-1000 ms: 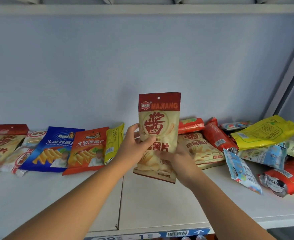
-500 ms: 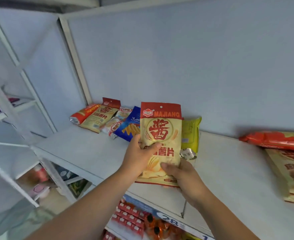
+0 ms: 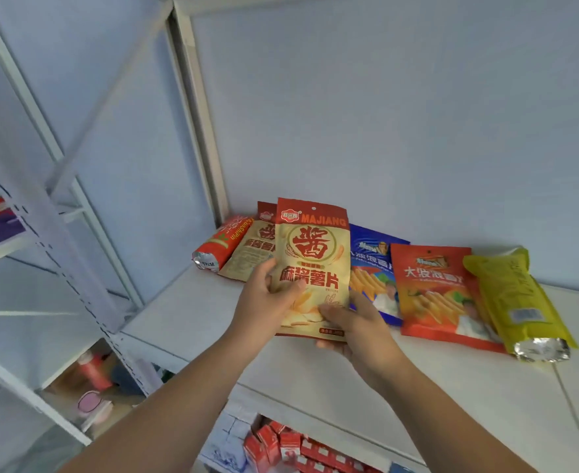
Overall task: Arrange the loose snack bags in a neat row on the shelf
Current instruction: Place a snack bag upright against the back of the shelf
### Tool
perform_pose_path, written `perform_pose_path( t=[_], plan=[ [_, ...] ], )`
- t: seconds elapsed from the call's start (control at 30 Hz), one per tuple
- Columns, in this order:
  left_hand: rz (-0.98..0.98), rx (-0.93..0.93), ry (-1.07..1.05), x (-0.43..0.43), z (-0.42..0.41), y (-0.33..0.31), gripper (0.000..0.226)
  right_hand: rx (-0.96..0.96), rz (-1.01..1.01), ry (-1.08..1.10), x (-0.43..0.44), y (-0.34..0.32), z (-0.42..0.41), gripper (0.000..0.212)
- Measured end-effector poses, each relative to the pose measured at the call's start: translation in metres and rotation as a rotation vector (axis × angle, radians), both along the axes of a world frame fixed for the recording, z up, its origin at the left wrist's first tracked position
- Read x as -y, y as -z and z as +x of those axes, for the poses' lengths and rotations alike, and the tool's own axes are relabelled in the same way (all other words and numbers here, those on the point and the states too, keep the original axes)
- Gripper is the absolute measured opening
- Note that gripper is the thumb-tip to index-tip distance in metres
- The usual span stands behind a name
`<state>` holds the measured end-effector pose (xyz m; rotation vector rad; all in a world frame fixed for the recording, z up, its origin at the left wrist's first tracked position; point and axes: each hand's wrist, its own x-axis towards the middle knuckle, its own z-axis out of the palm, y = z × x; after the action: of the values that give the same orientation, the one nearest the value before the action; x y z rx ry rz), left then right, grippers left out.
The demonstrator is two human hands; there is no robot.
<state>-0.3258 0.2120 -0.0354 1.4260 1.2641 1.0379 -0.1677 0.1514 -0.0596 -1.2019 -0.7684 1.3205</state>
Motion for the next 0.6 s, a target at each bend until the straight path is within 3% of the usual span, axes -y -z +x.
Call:
perform_pose_path(
  t=[0.17, 0.3, 0.47, 0.6],
  plan=[
    [0.023, -0.019, -0.058, -0.06, -0.057, -0.011, 0.048, -0.034, -0.011, 0.089, -0.058, -0.013, -0.065, 0.035],
    [0.051, -0.074, -0.107, -0.086, -0.082, -0.009, 0.048, -0.004, -0.043, 0.135, -0.106, -0.019, -0.086, 0.036],
    [0.105, -0.175, -0.135, -0.101, -0.1, -0.007, 0.024, 0.03, -0.174, 0.16, -0.168, -0.013, -0.1, 0.033],
    [0.143, -0.28, -0.122, -0.105, -0.108, 0.0, 0.017, 0.212, -0.254, 0.171, -0.183, -0.005, -0.106, 0.028]
  ],
)
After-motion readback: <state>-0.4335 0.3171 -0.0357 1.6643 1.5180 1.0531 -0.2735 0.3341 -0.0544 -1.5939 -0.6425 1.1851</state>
